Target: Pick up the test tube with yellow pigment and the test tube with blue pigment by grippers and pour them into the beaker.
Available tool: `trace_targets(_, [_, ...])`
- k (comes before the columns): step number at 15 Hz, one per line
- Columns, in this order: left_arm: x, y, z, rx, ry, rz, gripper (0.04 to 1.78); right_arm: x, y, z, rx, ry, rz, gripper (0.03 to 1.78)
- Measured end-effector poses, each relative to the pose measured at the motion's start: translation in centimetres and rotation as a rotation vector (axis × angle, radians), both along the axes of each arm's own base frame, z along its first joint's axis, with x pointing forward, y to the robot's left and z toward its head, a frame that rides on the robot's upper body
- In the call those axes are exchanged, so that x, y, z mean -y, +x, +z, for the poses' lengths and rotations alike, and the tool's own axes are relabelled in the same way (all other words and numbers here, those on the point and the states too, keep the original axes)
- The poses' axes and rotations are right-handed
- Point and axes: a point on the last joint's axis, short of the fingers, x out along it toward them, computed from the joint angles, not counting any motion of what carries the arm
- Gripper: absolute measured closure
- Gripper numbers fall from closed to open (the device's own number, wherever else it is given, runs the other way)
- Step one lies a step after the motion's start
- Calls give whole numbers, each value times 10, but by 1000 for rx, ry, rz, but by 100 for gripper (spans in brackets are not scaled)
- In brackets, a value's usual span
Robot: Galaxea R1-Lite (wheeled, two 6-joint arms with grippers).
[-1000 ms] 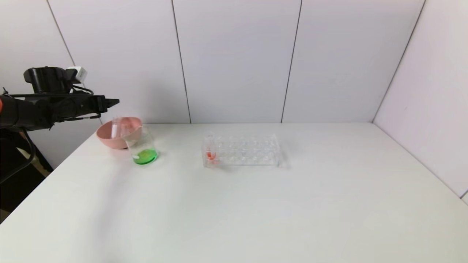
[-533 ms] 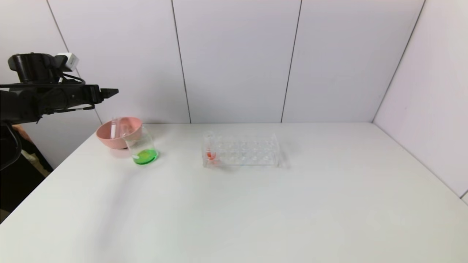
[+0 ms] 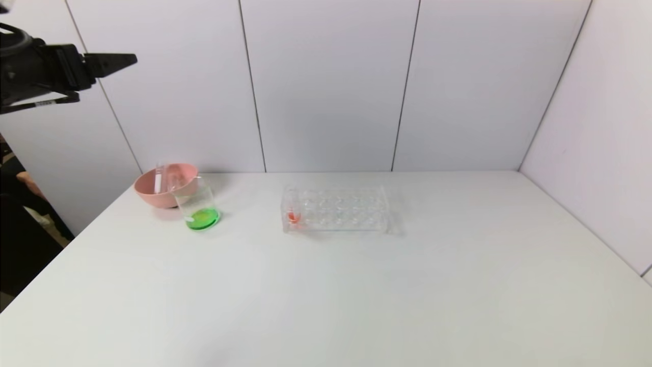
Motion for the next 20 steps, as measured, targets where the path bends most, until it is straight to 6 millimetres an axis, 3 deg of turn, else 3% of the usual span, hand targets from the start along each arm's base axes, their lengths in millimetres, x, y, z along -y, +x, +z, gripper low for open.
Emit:
trace_targets(2, [18,-57,16,57,-13,-69,6,0,0,0,0,-1,0,10])
trace_targets(5, [39,-163,28,141,-13,-158,6,0,0,0,0,0,0,10])
trace_targets(8, [58,-278,10,168,-4,-239,6,0,0,0,0,0,0,10])
trace_targets(10, [66,-334,-20,116,-5,-266,6,0,0,0,0,0,0,10])
trace_targets(13, [64,-381,-59,-15,39,-264,6,0,0,0,0,0,0,10])
trace_targets(15, [56,-395,-75,-83,93,-219,6,0,0,0,0,-1,0,10])
trace_targets(17, [53,-397,-96,-132,92,-157,6,0,0,0,0,0,0,10])
trace_targets(20, [52,-382,-133,-133,83,-77,6,0,0,0,0,0,0,10])
